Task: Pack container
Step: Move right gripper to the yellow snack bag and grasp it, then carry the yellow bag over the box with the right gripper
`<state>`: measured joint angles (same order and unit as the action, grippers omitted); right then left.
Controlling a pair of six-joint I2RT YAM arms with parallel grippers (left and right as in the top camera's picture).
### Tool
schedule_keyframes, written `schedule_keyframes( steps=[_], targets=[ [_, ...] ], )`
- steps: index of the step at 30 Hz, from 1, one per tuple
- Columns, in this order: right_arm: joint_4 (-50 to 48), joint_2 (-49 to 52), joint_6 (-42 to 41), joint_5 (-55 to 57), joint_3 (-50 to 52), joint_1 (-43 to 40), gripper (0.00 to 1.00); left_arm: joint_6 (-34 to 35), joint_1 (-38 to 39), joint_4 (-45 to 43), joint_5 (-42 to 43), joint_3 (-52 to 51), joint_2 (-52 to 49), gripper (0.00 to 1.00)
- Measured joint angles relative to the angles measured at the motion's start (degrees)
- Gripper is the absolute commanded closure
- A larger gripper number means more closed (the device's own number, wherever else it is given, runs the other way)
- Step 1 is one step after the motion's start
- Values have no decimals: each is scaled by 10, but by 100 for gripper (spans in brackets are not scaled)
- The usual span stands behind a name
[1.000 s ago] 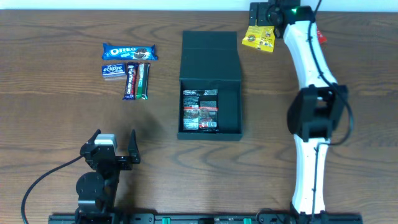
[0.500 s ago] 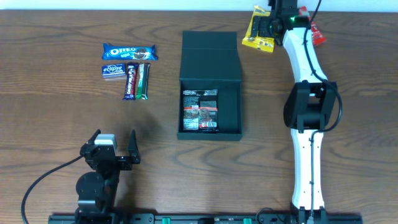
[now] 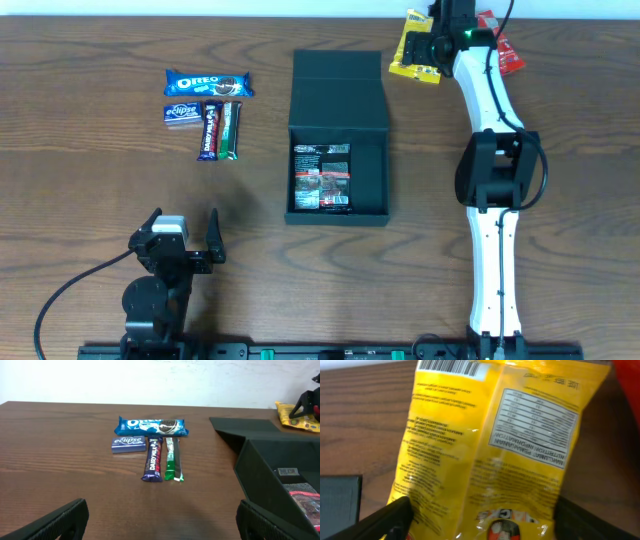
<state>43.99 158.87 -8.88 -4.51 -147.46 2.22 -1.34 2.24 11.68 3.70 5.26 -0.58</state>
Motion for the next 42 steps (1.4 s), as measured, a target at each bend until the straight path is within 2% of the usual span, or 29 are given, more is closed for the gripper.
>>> schedule_keyframes(
  steps=[5,8,9,11,18,24,32,37,42],
  targets=[
    [3,0,-3,0,-3,0,47,0,0,0,0,0,0,5],
    [8,0,-3,-1,-6,0,57,0,0,0,0,0,0,5],
    [9,0,-5,-1,-6,0,66,0,0,0,0,0,0,5],
    [10,0,-1,-5,-7,0,78,0,0,0,0,0,0,5],
    [16,0,-5,-15,-13,0,98,0,0,0,0,0,0,5],
    [37,-3,-2,-17,-22,0,99,0,0,0,0,0,0,5],
    [138,-42,19,4,-33,0,99,0,0,0,0,0,0,5],
    [236,-134,50,11,-33,7,99,0,0,0,0,0,0,4],
    [315,-268,68,11,-41,27,99,0,0,0,0,0,0,4]
  ],
)
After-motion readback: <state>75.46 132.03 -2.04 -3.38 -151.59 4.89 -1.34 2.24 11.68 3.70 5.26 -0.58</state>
